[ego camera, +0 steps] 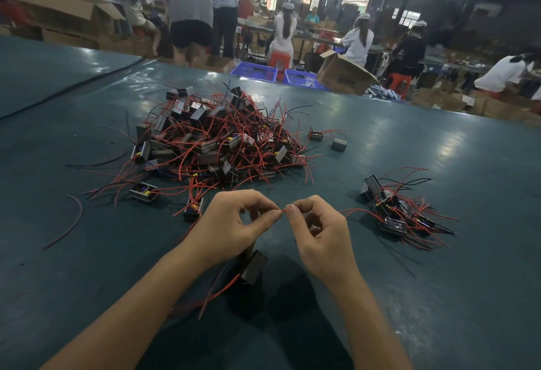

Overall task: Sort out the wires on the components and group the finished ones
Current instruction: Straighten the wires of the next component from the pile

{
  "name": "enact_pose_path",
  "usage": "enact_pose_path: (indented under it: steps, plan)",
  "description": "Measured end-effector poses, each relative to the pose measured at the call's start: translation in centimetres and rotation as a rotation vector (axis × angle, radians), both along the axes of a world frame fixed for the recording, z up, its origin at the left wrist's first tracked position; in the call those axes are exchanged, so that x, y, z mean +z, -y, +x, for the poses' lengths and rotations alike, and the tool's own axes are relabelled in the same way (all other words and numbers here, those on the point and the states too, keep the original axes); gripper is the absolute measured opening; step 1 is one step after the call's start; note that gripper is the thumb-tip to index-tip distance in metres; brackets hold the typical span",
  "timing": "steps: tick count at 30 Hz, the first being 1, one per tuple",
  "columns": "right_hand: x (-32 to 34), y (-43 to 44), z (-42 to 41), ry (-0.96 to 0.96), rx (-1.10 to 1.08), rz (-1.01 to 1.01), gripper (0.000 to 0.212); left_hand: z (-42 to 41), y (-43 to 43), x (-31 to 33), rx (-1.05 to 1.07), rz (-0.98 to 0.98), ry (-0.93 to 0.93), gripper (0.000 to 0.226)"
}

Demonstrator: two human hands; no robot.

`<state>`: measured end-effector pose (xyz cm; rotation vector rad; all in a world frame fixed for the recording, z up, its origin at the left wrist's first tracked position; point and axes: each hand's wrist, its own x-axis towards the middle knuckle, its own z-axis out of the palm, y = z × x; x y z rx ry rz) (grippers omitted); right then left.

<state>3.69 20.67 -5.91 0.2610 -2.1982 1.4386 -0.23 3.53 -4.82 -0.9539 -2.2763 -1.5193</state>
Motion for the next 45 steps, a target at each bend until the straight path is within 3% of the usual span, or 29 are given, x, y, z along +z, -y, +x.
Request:
enact_pose_path:
  steps: [5,10,14,16,23,27,35,45]
  plan:
    - [0.07,0.03,-0.15,-0.007,0.007,0.003,0.013,-0.01,-0.07,0.08,0.008,0.023,0.039,0.006]
    - [0.45,0.25,0.1,-0.034,0.036,0.016,0.016,-0.22,-0.31,0.23,0.182,0.204,0.211,0.017]
    - [0.59,0.44,0.31,-0.026,0.054,0.04,0.019,-0.58,-0.14,0.35,0.088,0.148,0.408,0.01]
    - [0.55,0.38,0.33,-0.006,0.06,0.044,0.018,-0.6,-0.08,0.42,0.052,0.125,0.422,0.008]
    - [0.75,0.41,0.41,-0.067,0.025,0.006,0.012,-0.65,0.12,0.55,-0.027,0.14,0.372,0.024]
    - [0.66,0.22,0.36,-0.059,0.007,0.009,0.014,-0.69,0.45,0.48,-0.037,0.079,0.331,0.02]
    - [0.47,0.34,0.23,-0.06,-0.002,0.024,0.013,-0.66,0.34,-0.19,0.157,0.005,0.043,0.008]
    - [0.26,0.22,0.18,-0.07,0.015,0.029,0.01,-0.37,0.25,0.11,0.093,-0.071,-0.168,0.016]
